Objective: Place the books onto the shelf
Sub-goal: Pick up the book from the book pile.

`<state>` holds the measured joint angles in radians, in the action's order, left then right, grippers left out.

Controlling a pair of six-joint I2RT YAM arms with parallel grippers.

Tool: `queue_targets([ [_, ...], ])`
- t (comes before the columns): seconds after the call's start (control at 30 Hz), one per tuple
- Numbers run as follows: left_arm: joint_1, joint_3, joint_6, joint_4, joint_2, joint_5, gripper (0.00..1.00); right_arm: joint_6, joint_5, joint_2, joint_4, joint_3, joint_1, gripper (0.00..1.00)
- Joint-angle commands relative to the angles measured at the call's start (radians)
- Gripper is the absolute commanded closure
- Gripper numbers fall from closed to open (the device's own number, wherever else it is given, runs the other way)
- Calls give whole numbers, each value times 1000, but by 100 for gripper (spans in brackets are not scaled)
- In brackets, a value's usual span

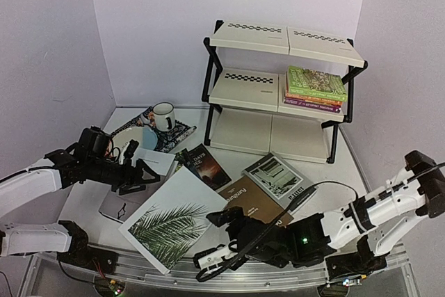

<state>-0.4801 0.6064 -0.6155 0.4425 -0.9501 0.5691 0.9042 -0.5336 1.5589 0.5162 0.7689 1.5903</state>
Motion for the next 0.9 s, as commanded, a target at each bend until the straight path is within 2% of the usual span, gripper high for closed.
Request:
queue_targets([
  [0.0,-8,-5,23,-42,7,3,12,237,-34,90,270,9,17,2],
  [0.17,-9,-15,20,-42,33,-1,12,512,-89,300,802,-21,39,2],
  [0.23,-9,-17,21,-42,39,-3,12,547,-102,364,877,8,40,3],
  [0.63,-11,-39,16,-45,38,12,10,531,-87,454,858,49,40,6],
  [0.87,-11,-36,18,-45,36,14,11,516,-70,467,851,47,23,11],
])
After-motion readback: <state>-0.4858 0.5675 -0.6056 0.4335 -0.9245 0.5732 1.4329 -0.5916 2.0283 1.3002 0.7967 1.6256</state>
